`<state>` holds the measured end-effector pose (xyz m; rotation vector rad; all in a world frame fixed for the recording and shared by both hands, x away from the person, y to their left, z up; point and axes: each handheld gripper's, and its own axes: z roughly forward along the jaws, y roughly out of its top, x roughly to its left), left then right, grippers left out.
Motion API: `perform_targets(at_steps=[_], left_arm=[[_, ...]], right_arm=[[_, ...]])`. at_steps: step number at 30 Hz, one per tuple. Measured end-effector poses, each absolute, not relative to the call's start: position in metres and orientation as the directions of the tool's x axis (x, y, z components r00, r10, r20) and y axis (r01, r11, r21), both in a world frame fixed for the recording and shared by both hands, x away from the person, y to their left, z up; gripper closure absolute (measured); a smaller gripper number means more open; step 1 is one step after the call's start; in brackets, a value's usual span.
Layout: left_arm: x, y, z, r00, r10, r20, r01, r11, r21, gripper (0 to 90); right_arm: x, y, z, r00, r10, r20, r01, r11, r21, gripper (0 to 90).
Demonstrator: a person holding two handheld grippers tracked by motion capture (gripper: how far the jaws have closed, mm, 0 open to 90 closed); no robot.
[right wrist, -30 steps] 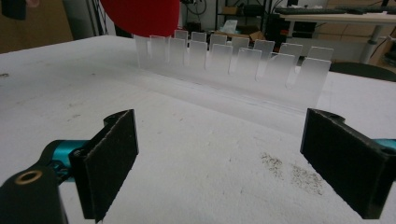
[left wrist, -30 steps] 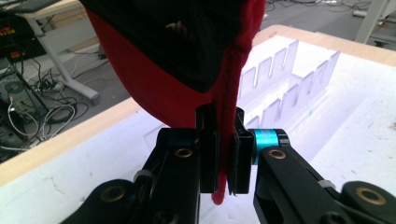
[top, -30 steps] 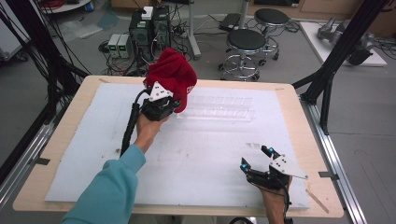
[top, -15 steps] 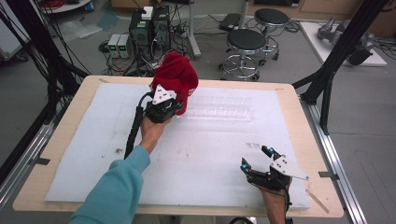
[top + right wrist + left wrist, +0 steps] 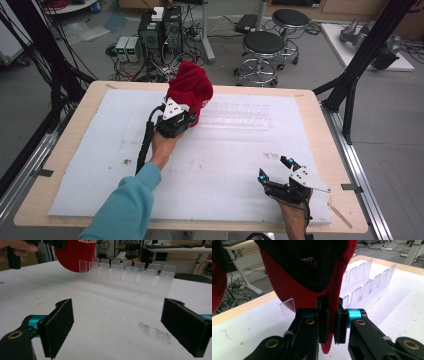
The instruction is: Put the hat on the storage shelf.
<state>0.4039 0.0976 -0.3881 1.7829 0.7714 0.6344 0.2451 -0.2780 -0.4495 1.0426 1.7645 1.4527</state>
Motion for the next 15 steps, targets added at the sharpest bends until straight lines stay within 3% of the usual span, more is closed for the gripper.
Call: perform_targets(at_steps=[6, 10, 12, 15], left_arm=[[0.4012, 0.1005, -0.3911, 0.665, 0.746, 0.031, 0.227, -0.242, 0.944, 81.4], [0.3996, 0.1024, -0.3918, 0.677, 0.735, 0.029, 0.237, -0.254, 0.938, 69.2], [0.3994, 0.1029, -0.3911, 0.684, 0.729, 0.006, 0.245, -0.238, 0.940, 56.3], [0.3993, 0.1039, -0.3910, 0.685, 0.728, -0.032, 0.280, -0.223, 0.934, 21.3]], right_arm=[[0.2448, -0.2775, -0.4497, -0.493, 0.870, 0.017, 0.182, 0.085, 0.980, 10.3], [0.2450, -0.2773, -0.4496, -0.493, 0.870, 0.013, 0.186, 0.090, 0.978, 10.2], [0.2453, -0.2774, -0.4495, -0.491, 0.871, 0.008, 0.181, 0.093, 0.979, 10.3], [0.2451, -0.2766, -0.4494, -0.491, 0.871, 0.004, 0.182, 0.099, 0.978, 10.3]])
